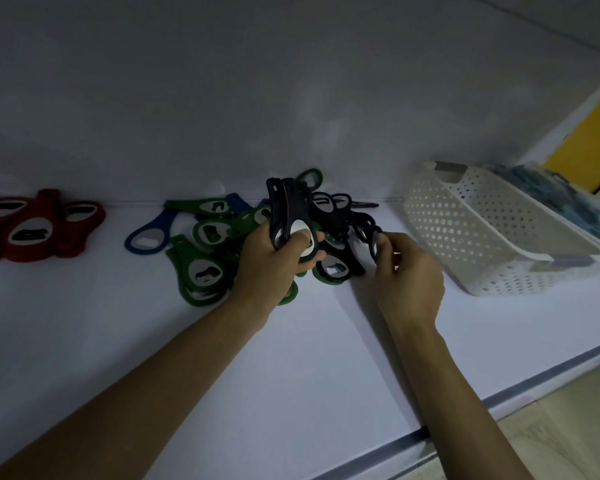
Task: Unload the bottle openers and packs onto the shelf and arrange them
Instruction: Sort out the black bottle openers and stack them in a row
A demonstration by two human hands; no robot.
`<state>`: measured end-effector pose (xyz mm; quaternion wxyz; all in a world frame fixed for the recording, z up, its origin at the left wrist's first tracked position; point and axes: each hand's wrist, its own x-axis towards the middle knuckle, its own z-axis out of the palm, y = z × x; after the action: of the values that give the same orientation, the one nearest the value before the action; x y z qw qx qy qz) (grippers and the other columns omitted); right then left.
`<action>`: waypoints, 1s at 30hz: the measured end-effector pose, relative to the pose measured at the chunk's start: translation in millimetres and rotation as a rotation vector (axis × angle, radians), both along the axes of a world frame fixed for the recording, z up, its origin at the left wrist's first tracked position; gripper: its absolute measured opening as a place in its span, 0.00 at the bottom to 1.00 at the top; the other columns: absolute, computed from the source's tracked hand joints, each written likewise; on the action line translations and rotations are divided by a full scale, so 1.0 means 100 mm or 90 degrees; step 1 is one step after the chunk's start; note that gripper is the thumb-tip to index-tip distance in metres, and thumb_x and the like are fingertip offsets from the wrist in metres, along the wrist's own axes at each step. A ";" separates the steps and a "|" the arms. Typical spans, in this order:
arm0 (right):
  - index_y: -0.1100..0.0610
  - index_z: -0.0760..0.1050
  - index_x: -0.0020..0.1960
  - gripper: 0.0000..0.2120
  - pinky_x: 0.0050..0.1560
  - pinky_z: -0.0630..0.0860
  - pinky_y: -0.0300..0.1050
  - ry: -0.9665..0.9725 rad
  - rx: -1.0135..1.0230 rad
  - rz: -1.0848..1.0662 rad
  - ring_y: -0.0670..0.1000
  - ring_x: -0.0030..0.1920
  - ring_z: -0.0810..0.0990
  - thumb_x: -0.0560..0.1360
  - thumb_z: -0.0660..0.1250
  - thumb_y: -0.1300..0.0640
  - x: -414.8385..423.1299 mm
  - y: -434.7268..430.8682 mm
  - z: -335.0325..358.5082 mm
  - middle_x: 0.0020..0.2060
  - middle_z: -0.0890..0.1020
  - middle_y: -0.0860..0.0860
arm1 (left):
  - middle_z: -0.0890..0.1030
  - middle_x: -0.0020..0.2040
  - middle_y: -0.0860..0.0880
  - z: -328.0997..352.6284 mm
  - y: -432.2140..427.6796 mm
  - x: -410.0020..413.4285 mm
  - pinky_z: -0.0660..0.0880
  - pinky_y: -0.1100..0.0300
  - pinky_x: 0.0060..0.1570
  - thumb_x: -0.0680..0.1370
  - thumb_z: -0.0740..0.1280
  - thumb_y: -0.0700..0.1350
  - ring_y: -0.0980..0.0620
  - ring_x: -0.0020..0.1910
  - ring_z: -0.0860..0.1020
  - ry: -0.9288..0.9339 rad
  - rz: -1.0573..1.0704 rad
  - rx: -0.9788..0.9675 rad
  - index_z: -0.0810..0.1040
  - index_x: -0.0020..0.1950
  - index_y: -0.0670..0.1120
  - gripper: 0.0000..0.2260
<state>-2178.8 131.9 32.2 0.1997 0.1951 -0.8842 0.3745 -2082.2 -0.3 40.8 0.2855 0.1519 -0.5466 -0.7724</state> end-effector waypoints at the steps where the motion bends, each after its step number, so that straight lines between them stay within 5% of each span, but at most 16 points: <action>1: 0.51 0.79 0.52 0.12 0.39 0.73 0.44 -0.009 -0.027 -0.005 0.50 0.39 0.82 0.81 0.58 0.49 0.01 0.00 0.01 0.36 0.82 0.47 | 0.83 0.41 0.47 0.01 0.00 0.00 0.80 0.62 0.40 0.78 0.62 0.35 0.51 0.38 0.84 -0.008 0.005 -0.001 0.78 0.48 0.44 0.07; 7: 0.55 0.77 0.52 0.11 0.42 0.77 0.52 0.042 -0.120 -0.016 0.54 0.38 0.82 0.81 0.57 0.53 0.01 0.02 0.06 0.43 0.82 0.50 | 0.83 0.40 0.48 0.01 -0.01 0.00 0.75 0.62 0.33 0.81 0.60 0.47 0.51 0.36 0.81 -0.051 0.025 -0.006 0.77 0.51 0.44 0.10; 13: 0.60 0.80 0.55 0.10 0.45 0.72 0.44 0.077 -0.019 0.025 0.56 0.46 0.80 0.80 0.61 0.61 -0.07 0.06 0.03 0.48 0.82 0.56 | 0.82 0.39 0.48 0.02 0.01 0.00 0.75 0.65 0.30 0.82 0.57 0.46 0.53 0.32 0.79 -0.032 0.011 -0.004 0.77 0.52 0.44 0.10; 18: 0.62 0.78 0.53 0.10 0.43 0.78 0.56 0.138 -0.181 0.020 0.55 0.43 0.81 0.80 0.61 0.59 -0.04 0.03 0.06 0.45 0.82 0.55 | 0.82 0.40 0.46 0.03 0.00 0.00 0.76 0.65 0.29 0.82 0.55 0.47 0.53 0.32 0.79 -0.036 0.008 0.017 0.76 0.53 0.42 0.13; 24: 0.58 0.75 0.49 0.08 0.41 0.73 0.37 0.165 -0.360 -0.055 0.46 0.40 0.78 0.81 0.58 0.58 -0.03 0.04 0.13 0.41 0.80 0.50 | 0.82 0.38 0.51 0.03 0.03 0.01 0.75 0.66 0.30 0.82 0.56 0.46 0.55 0.32 0.80 -0.033 0.003 -0.021 0.76 0.50 0.46 0.10; 30: 0.58 0.79 0.53 0.08 0.48 0.76 0.51 0.036 -0.077 0.053 0.54 0.46 0.81 0.80 0.61 0.58 -0.13 -0.01 -0.02 0.47 0.82 0.53 | 0.82 0.38 0.50 0.03 0.03 0.01 0.76 0.66 0.31 0.83 0.55 0.46 0.56 0.31 0.79 -0.030 -0.006 -0.034 0.76 0.52 0.46 0.11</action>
<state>-2192.1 130.7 29.9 0.2207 0.2297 -0.8450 0.4296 -2080.9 2.3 44.1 0.2728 0.1597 -0.5742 -0.7552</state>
